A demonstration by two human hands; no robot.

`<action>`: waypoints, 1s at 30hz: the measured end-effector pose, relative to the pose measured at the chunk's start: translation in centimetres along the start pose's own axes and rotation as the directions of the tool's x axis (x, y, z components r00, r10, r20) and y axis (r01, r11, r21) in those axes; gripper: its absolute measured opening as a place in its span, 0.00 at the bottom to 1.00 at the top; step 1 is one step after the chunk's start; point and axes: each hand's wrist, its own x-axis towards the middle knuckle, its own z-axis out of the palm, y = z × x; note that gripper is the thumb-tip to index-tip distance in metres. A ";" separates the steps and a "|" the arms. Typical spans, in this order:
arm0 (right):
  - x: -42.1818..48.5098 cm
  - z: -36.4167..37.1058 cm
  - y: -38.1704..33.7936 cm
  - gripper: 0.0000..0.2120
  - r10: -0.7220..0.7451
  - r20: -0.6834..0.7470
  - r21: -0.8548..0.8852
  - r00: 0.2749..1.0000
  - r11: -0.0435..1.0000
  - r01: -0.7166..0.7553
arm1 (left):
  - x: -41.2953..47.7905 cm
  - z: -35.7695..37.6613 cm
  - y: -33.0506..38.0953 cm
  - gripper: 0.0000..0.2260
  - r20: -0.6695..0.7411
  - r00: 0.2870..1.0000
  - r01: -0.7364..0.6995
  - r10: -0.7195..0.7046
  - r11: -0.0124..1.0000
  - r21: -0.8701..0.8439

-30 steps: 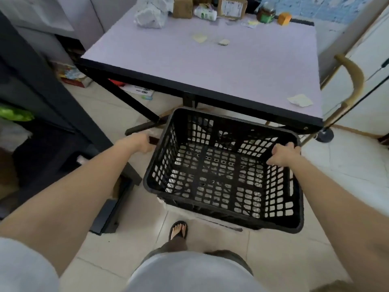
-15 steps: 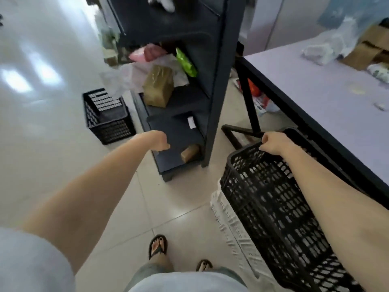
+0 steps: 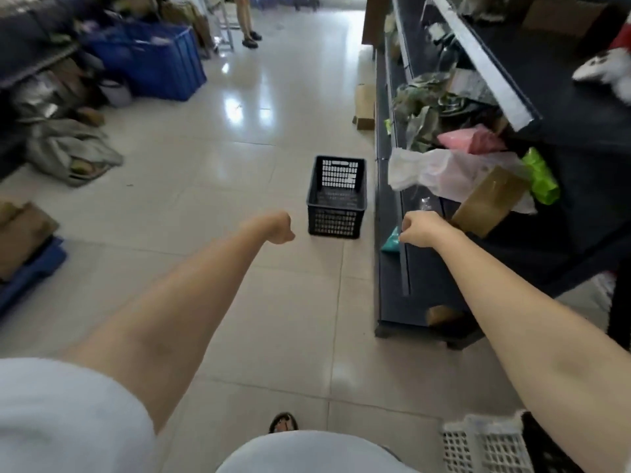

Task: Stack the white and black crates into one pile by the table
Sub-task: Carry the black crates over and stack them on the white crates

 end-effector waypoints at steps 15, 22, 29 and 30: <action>22.1 -1.5 -25.3 0.16 -0.213 0.165 -0.093 0.963 0.969 0.230 | 15.5 -5.0 -19.0 0.19 0.134 0.977 0.187 -0.163 0.964 -0.189; 35.8 -6.4 -29.8 0.16 -0.249 0.175 -0.121 0.953 0.955 0.272 | 27.1 -13.4 -23.1 0.19 0.092 0.980 0.191 -0.174 0.956 -0.223; 48.0 -8.4 -35.0 0.17 -0.208 0.229 -0.138 0.951 0.960 0.243 | 38.8 -17.4 -29.5 0.18 0.144 0.980 0.164 -0.139 0.970 -0.180; 49.9 -8.8 -35.9 0.17 -0.194 0.232 -0.125 0.953 0.966 0.227 | 41.0 -18.2 -30.7 0.18 0.141 0.982 0.152 -0.129 0.974 -0.167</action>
